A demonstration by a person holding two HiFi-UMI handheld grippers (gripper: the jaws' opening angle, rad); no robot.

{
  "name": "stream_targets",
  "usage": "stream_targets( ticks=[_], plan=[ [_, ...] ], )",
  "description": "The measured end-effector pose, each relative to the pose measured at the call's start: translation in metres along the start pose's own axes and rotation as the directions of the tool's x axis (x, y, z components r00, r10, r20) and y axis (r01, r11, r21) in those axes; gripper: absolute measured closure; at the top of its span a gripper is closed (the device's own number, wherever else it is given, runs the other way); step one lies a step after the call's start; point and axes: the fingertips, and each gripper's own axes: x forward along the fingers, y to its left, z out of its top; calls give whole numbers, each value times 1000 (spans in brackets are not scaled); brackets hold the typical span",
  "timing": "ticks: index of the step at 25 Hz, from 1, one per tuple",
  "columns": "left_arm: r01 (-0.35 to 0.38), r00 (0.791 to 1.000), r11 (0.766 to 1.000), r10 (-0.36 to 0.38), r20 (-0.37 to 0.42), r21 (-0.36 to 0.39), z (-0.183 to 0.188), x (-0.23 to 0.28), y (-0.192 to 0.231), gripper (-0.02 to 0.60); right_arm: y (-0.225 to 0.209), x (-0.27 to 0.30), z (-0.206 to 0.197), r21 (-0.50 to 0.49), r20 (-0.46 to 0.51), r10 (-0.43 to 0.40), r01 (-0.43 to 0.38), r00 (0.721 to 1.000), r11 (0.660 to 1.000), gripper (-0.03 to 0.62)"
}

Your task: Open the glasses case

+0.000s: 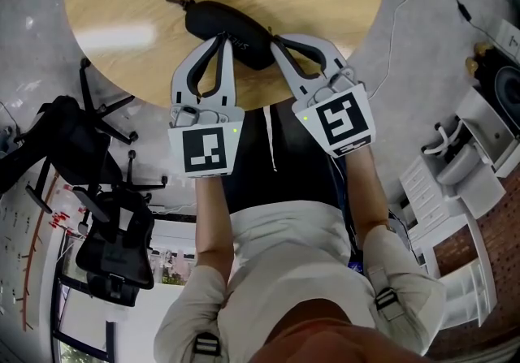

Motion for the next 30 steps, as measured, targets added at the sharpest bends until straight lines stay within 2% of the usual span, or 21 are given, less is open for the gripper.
stream_targets(
  ticks=[6,11,15,21,25,30],
  plan=[
    [-42,999,999,41,-15,-13,-3,-13,8,561,30,6,7,-23,0,56,-56,998,998,574],
    [-10,1000,1000,10,-1,-6,2,-18,4,560,46,10,12,-31,9,99,-99,995,995,574],
    [13,1000,999,-12,6,-44,1,-18,4,560,55,15,15,-31,7,113,-113,994,993,574],
    [19,1000,999,-18,13,-49,0,-21,5,561,72,17,18,-54,0,157,-156,988,986,574],
    [2,1000,1000,-2,-5,-9,-3,-26,9,561,76,13,17,-123,-40,168,-172,985,977,572],
    [-13,1000,999,13,-2,-33,-5,-31,14,561,74,9,15,-192,-69,163,-174,984,966,572]
  ],
)
